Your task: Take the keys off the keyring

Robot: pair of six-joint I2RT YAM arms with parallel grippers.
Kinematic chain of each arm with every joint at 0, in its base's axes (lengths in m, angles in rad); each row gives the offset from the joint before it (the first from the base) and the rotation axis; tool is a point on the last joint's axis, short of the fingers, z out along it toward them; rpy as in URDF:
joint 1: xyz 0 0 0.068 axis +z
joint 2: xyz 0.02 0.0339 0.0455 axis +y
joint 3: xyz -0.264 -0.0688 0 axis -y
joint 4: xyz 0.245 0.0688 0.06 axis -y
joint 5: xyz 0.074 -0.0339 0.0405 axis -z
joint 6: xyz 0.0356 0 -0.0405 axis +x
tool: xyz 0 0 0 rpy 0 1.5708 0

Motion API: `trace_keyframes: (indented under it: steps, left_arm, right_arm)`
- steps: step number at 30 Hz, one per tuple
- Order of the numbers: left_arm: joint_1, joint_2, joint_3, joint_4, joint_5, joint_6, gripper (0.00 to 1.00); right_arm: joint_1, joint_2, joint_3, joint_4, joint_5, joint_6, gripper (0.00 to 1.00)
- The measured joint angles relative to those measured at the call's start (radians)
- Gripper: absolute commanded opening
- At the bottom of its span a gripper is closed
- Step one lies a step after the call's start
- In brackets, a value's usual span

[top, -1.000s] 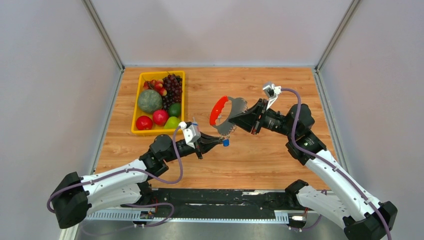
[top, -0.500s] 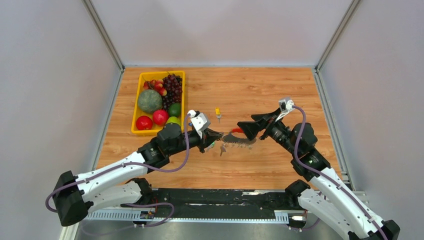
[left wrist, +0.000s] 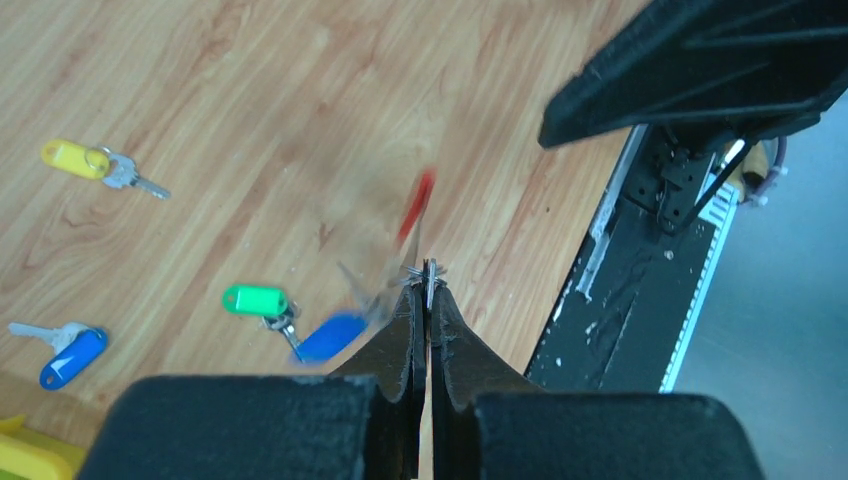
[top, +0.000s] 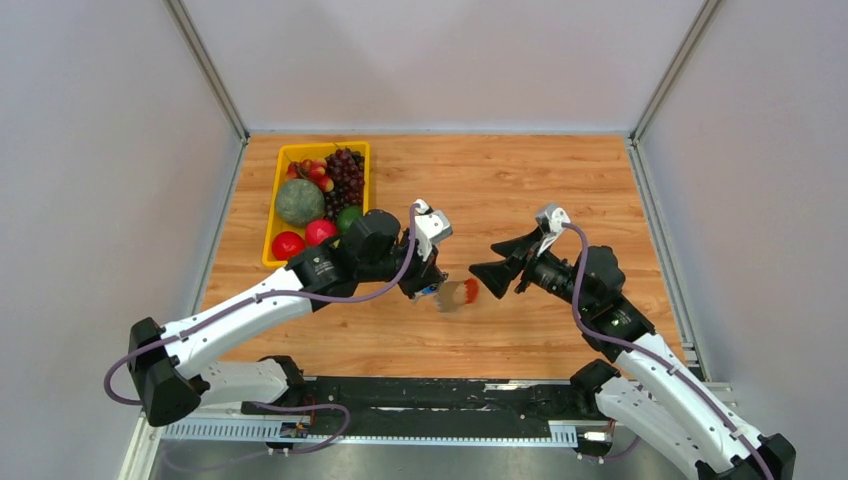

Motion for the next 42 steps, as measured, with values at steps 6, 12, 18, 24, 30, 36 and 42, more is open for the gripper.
trace_keyframes:
  steps: [6, 12, 18, 24, 30, 36, 42]
  left_arm:
    - [-0.002, 0.077, 0.110, -0.155, 0.033, 0.035, 0.00]
    - [-0.014, 0.083, 0.153, -0.206, 0.057, 0.073, 0.00]
    - [-0.028, 0.082, 0.191, -0.227, 0.073, 0.102, 0.00]
    - [-0.037, 0.056, 0.208, -0.225, 0.094, 0.151, 0.00]
    - [-0.042, 0.029, 0.208, -0.209, 0.118, 0.180, 0.00]
    - [-0.045, 0.018, 0.208, -0.193, 0.130, 0.190, 0.00]
    - [-0.047, 0.018, 0.208, -0.188, 0.129, 0.195, 0.00]
  right_arm:
    - [0.000, 0.004, -0.053, 0.043, -0.138, -0.030, 0.80]
    - [0.000, 0.024, -0.074, 0.112, -0.241, -0.045, 0.73]
    - [0.002, 0.099, -0.105, 0.216, -0.342, -0.032, 0.67]
    - [0.034, 0.151, -0.106, 0.258, -0.373, -0.034, 0.58]
    - [0.071, 0.173, -0.105, 0.276, -0.372, -0.039, 0.42]
    - [0.113, 0.190, -0.101, 0.296, -0.374, -0.040, 0.41]
    - [0.134, 0.193, -0.099, 0.314, -0.383, -0.042, 0.41]
